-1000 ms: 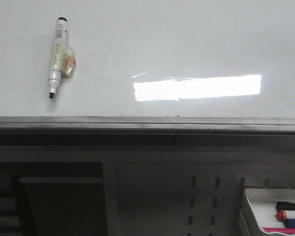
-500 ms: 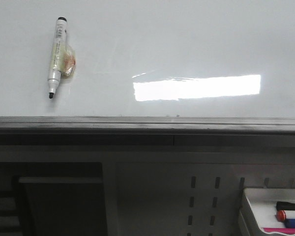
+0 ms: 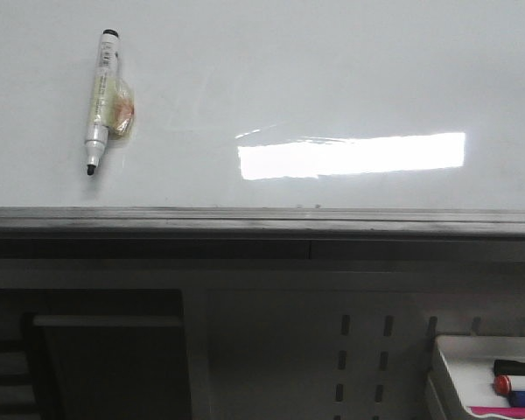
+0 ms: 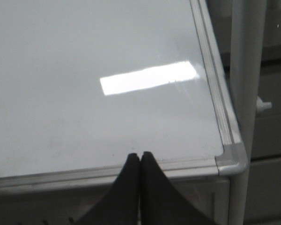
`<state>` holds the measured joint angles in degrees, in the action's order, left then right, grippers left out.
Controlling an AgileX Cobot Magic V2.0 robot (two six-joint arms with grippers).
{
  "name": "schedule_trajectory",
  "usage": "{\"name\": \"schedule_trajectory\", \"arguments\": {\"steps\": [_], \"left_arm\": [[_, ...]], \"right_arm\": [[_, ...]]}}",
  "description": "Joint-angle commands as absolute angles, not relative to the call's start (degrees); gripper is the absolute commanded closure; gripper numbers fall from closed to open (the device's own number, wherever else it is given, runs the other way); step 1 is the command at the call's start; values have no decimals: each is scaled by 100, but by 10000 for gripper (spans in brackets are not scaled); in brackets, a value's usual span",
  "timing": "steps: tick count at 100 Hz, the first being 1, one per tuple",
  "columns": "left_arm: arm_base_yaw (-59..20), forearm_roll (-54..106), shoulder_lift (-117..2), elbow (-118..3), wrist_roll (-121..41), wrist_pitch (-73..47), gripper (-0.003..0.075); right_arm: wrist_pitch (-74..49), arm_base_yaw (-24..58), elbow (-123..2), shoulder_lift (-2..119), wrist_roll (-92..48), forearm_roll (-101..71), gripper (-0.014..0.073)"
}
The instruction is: Write number 4 on whiteboard
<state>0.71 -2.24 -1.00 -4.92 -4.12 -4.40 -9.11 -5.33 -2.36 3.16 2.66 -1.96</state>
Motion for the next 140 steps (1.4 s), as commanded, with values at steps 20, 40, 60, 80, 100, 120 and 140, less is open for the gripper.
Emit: {"name": "schedule_trajectory", "arguments": {"steps": [20,40,60,80,100,120,140], "left_arm": [[82,-679,-1384,-2237,-348,-1224,740],[-38,-446,-2411,-2391,-348,-707,524],[-807,-217,-3497,-2327,-348,1031,295],[-2247,166,-4448,-2338,-32,1275,342],[-3347,795,-5366,-2338,0,2076,255],[-3422,1095,-6331,-2348,0,2481,237],[-3432,1142,-6993,-2434,192,3038,237]], "right_arm": [[-1383,-436,-1506,1932,284,-231,658],[-1427,-372,-1612,2204,284,-231,658],[-1314,-372,-1612,2204,284,-231,658],[-779,-372,-1612,2204,284,-231,658],[-937,-372,-1612,2193,284,-231,658],[-937,-372,-1612,2186,284,-231,658],[-958,-372,-1612,2186,284,-231,658]]}}
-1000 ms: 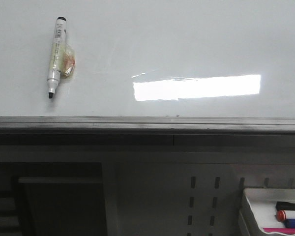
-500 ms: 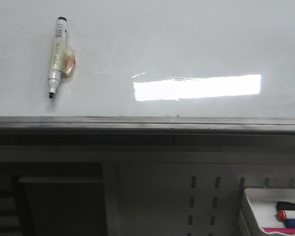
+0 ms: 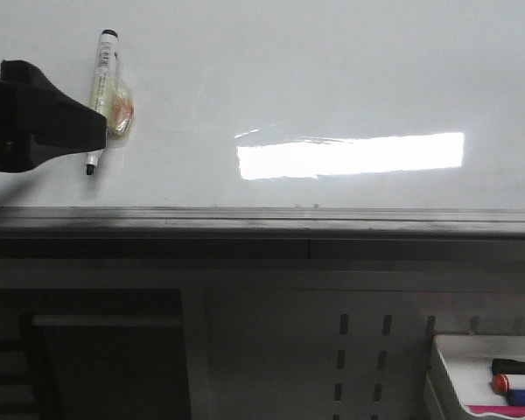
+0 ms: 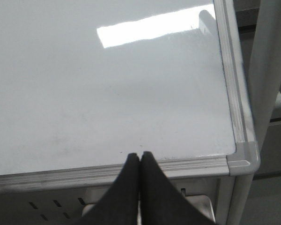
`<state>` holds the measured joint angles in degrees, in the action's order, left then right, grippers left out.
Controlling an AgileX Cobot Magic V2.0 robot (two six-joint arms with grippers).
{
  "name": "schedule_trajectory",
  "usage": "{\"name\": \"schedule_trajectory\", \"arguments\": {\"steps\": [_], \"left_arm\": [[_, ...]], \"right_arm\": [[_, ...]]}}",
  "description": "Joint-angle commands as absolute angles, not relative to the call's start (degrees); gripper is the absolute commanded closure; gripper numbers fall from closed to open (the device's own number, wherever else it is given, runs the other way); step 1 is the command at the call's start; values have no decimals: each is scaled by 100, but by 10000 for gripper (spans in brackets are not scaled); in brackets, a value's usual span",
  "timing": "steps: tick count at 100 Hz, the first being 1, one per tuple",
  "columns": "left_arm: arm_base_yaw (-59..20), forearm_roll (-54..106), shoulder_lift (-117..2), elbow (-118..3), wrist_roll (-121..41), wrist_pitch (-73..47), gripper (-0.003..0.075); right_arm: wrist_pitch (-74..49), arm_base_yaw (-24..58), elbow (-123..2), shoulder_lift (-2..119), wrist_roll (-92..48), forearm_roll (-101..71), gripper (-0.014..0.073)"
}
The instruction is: Write number 4 on whiteboard
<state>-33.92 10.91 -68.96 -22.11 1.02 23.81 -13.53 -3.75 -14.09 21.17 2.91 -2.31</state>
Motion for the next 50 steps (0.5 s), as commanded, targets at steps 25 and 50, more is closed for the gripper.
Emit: {"name": "schedule_trajectory", "arguments": {"steps": [25,50], "left_arm": [[-3432,1142,-7442,-2771,219,3084,237],[-3432,1204,-7746,-2803,219,3194,256]], "right_arm": [[-1037,-372,-1612,2186,284,-231,658],[-997,-372,-1612,2186,284,-241,658]]}}
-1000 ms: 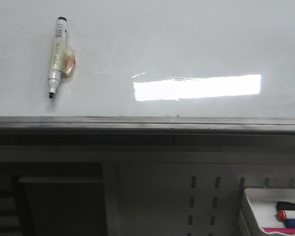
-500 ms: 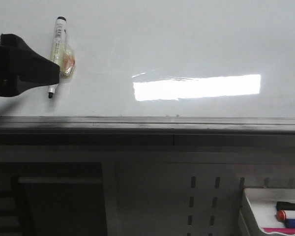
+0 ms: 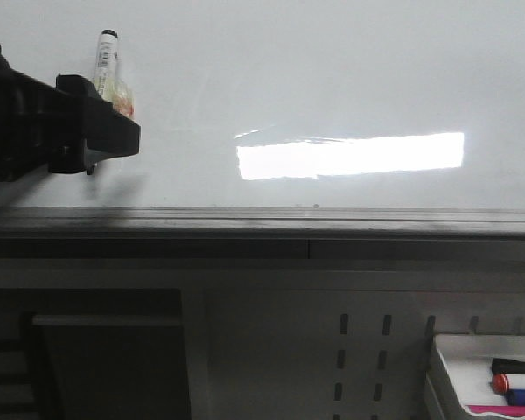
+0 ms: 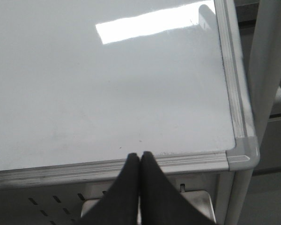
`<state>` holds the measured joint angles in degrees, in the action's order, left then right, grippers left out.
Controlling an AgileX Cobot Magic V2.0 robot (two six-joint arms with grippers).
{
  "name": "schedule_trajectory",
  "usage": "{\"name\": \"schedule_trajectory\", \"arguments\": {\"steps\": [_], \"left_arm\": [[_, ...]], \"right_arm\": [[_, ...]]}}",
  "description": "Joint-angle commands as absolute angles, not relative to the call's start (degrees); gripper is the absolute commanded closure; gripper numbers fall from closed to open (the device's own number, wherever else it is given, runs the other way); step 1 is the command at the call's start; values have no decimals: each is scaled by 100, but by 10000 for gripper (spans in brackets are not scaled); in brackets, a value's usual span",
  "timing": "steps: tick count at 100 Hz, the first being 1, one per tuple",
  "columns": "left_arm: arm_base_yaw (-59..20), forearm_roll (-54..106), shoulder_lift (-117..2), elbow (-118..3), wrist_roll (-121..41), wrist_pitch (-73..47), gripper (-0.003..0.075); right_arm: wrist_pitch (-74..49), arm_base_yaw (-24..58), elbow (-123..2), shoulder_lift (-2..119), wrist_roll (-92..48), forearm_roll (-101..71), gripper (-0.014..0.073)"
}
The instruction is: Write number 4 on whiteboard
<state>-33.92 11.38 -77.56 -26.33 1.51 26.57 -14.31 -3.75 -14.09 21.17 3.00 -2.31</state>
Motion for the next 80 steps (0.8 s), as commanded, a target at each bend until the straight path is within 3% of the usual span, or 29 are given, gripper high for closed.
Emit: {"name": "schedule_trajectory", "arguments": {"steps": [1,16,36,58,80], "left_arm": [[-3432,1205,-7770,-2803,219,3205,260],[-3432,1420,-7923,-2816,219,3227,397],[-3432,1383,-7907,-2816,219,3212,741],[-3444,821,-7539,-2816,219,2769,741],[-3463,-904,-6327,-2803,219,1758,741]], "right_arm": [[-1000,-372,-1612,2186,284,-241,658],[-1000,-372,-1612,2186,284,-280,658],[-1182,-372,-1612,2186,284,-417,658],[-1971,-223,-2315,2243,212,-893,658],[-2377,763,-3239,2743,-415,-1252,658]]}}
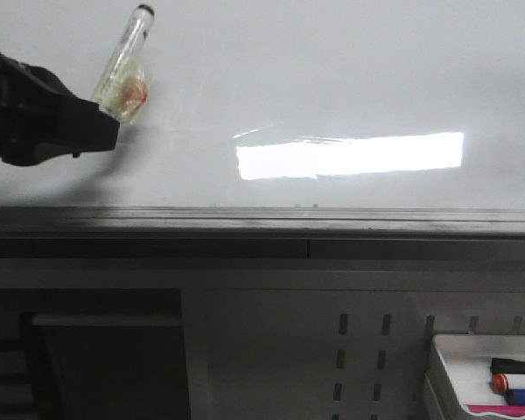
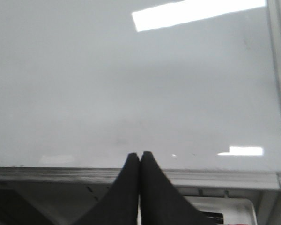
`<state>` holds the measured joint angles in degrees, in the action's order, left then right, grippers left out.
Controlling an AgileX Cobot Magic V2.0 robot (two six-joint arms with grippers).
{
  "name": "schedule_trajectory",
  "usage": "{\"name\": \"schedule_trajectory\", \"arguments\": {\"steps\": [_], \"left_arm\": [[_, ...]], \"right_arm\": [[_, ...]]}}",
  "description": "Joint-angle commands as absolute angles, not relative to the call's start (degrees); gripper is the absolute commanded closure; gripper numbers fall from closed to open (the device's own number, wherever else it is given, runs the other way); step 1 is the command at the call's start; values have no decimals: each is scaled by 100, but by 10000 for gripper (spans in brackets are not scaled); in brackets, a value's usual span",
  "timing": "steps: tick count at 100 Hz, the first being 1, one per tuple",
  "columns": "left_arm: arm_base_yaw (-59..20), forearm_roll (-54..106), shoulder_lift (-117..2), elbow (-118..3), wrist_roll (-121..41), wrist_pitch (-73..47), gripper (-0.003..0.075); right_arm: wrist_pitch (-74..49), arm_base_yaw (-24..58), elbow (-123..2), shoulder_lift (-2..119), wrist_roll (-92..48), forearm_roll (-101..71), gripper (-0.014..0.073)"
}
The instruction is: Write number 4 on whiteboard
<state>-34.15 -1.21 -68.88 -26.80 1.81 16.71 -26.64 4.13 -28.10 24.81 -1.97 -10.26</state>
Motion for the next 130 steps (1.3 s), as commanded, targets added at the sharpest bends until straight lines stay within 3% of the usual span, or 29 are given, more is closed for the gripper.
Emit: {"name": "schedule_trajectory", "arguments": {"steps": [1,31,52,59,71,81,117,130], "left_arm": [[-3463,-963,-6243,-2803,219,1756,741],[-3472,-2439,-5181,-2454,219,1863,740],[-3940,-3679,-5010,-2097,219,2143,740],[-4146,-4106,-5010,-2013,219,2228,741],[-4394,-4277,-5010,-1977,219,2228,741],[-4465,-4289,-5010,-1977,219,2260,741],[-4465,-4647,-5010,-1977,219,2617,741],[-4465,-4647,-5010,-1977,219,2617,741]], "right_arm": [[-2377,803,-3260,2765,-415,-1272,658],[-2097,2549,-3778,3743,-578,-1568,658],[-1989,3749,-4017,4479,-1051,-1568,630],[-1803,4201,-4069,4664,-1232,-1568,528],[-1474,4856,-4140,4904,-1535,-1557,251],[-1283,5221,-4233,5042,-1638,-1544,144],[-1239,5622,-4689,5626,-1638,-1544,150],[-1272,5622,-4693,5738,-1638,-1544,245]]}}
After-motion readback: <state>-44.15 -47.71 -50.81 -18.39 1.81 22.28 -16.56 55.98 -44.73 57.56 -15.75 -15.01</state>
